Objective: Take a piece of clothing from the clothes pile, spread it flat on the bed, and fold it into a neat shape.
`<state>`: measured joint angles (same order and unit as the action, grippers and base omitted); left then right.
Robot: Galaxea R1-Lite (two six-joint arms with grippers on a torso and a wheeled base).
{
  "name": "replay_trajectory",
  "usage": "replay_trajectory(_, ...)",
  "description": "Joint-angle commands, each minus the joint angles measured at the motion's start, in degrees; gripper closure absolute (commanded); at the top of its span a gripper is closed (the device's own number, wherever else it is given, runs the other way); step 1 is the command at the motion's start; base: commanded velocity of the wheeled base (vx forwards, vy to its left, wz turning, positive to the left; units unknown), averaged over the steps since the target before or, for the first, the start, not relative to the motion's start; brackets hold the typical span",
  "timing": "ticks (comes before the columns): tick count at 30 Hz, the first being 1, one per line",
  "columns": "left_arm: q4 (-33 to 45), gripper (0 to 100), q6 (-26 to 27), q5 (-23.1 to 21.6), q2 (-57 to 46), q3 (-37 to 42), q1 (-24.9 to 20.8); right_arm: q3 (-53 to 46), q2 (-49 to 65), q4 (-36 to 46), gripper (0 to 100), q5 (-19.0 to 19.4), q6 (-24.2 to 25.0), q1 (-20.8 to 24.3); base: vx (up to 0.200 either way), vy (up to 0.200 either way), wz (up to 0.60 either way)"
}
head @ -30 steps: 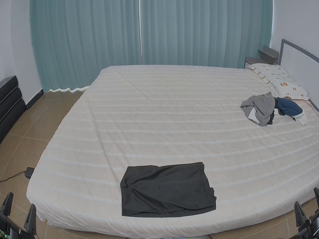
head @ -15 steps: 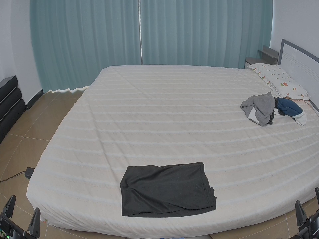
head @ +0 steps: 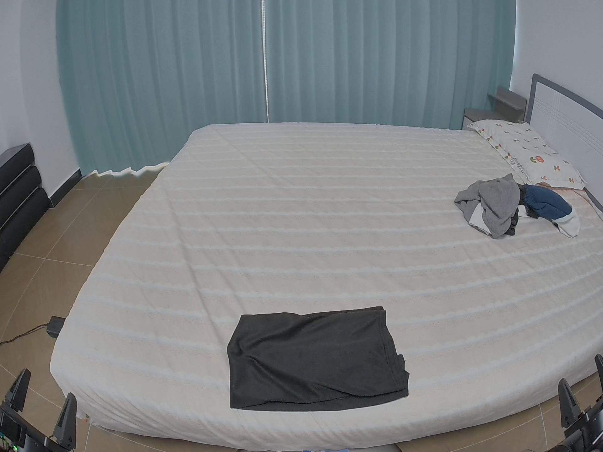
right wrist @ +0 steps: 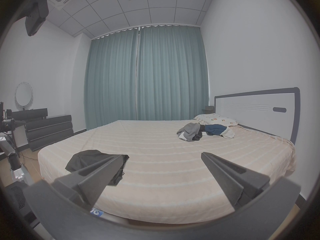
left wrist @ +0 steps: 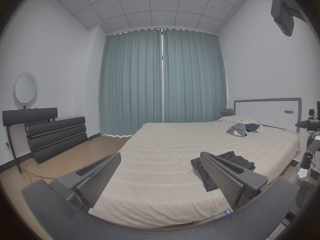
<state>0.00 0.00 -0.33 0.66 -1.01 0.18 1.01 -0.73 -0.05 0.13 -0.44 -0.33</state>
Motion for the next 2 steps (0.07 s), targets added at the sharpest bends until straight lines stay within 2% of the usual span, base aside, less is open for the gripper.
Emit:
replay_trajectory(1, 0.0, 0, 0.0, -0.02, -0.66, 0.92, -0.01, -0.92, 0.56, -0.04, 0, 0.04, 0.0, -0.02, 0.0, 0.0, 0.0)
replay_trajectory(2, 0.0, 0, 0.0, -0.02, -0.66, 0.92, -0.01, -0.92, 0.56, -0.04, 0, 0.04, 0.18, -0.02, 0.0, 0.0, 0.0)
